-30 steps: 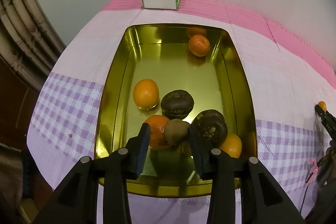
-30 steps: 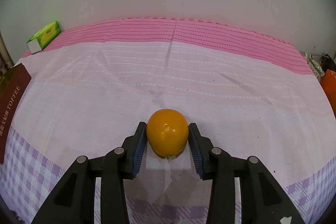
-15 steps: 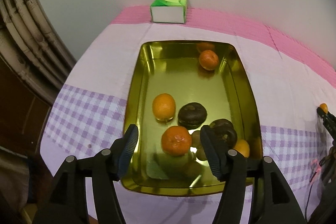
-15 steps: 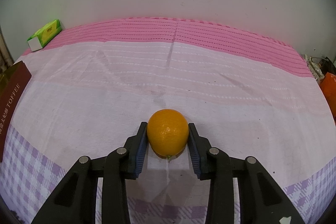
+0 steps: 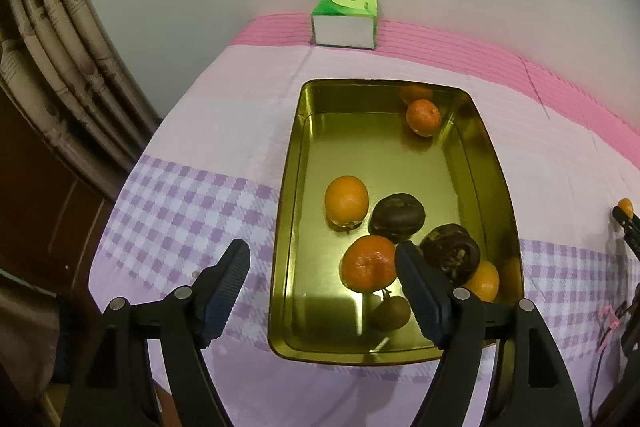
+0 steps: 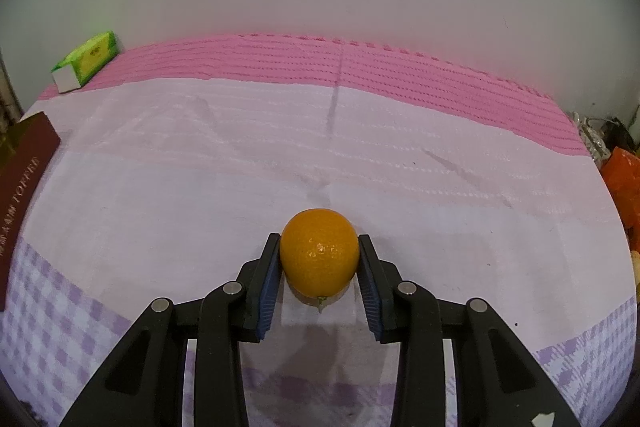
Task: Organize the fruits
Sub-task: 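Carry the large orange over the tray and open the right gripper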
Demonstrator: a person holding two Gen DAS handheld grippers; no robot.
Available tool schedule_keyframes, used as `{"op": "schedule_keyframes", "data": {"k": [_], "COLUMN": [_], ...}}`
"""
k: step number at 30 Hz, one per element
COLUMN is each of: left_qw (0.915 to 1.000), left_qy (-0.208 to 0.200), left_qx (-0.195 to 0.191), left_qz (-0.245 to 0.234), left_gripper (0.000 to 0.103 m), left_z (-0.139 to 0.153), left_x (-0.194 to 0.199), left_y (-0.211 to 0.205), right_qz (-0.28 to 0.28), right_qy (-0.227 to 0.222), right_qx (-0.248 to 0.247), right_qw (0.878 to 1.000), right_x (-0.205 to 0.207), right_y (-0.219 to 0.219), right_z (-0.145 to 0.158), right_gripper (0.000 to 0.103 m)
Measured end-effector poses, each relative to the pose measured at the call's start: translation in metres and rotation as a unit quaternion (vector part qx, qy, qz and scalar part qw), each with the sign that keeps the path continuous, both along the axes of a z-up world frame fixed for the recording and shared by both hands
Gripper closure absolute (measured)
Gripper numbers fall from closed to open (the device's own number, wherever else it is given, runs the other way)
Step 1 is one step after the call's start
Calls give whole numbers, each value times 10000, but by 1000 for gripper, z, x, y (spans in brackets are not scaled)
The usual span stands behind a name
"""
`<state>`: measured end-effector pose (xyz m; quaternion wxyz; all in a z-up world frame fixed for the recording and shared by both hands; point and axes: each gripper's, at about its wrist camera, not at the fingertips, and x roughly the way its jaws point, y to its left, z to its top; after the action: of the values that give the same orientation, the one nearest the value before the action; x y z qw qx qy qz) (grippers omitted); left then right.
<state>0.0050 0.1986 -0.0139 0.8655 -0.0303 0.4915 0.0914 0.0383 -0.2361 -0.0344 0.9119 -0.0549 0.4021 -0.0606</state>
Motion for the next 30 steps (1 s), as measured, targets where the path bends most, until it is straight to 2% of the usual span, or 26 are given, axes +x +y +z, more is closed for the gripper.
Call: {"op": "schedule_keyframes", "data": {"k": [5, 11, 18, 23, 30], "left_qw": [10000, 9999, 9996, 9991, 9979], "left_qy": [-27, -107, -176, -197, -197], "left_qx": [-10, -53, -140, -234, -350], "left_qz": [-3, 21, 175, 292, 517], "left_gripper": [27, 23, 23, 22, 22], "left_z": [1, 7, 14, 18, 23], "left_x": [-2, -2, -5, -12, -23], "left_y": [2, 4, 13, 24, 42], "right_qz": [287, 898, 1842, 2365, 2867], "right_qy": [-78, -153, -169, -71, 158], "right_qx": [83, 259, 499, 668, 609], "right_qw": [9995, 9955, 9815, 9693, 9559], "right_x": [-2, -3, -9, -10, -14], "right_y": [25, 77, 160, 209, 263], "right_z": [15, 34, 51, 52, 36], "right_gripper": [70, 70, 70, 70, 70]}}
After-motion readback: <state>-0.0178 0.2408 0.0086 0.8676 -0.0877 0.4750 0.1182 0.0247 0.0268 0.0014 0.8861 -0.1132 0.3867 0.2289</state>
